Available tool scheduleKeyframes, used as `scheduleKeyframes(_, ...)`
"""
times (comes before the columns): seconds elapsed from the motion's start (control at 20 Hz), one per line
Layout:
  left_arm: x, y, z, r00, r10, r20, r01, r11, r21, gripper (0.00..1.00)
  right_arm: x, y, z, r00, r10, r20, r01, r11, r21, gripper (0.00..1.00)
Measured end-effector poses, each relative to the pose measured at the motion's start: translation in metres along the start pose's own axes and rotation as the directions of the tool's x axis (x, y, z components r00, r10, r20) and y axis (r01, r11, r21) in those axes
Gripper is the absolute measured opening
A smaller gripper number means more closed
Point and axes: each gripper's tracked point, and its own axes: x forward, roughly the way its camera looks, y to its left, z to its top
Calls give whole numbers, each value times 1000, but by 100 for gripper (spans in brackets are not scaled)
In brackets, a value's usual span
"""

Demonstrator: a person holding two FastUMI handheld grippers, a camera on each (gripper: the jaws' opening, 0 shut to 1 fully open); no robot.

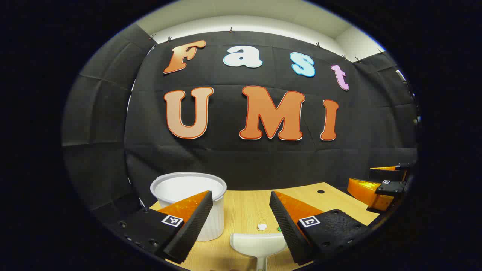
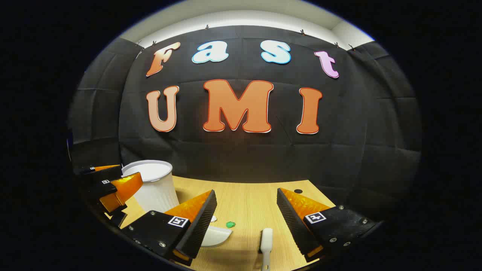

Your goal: Pick up the small broom and dustpan from the desktop, sweep the trash into the dustpan with the broom, and then empty the trash into the garbage bin.

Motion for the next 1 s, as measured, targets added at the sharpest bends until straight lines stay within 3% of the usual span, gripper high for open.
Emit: scheduleKeyframes(1.0, 13, 1, -16, 999, -26, -36, 26, 1000, 12, 95, 8, 5, -4, 1000, 8, -29, -8, 1000, -5, 96)
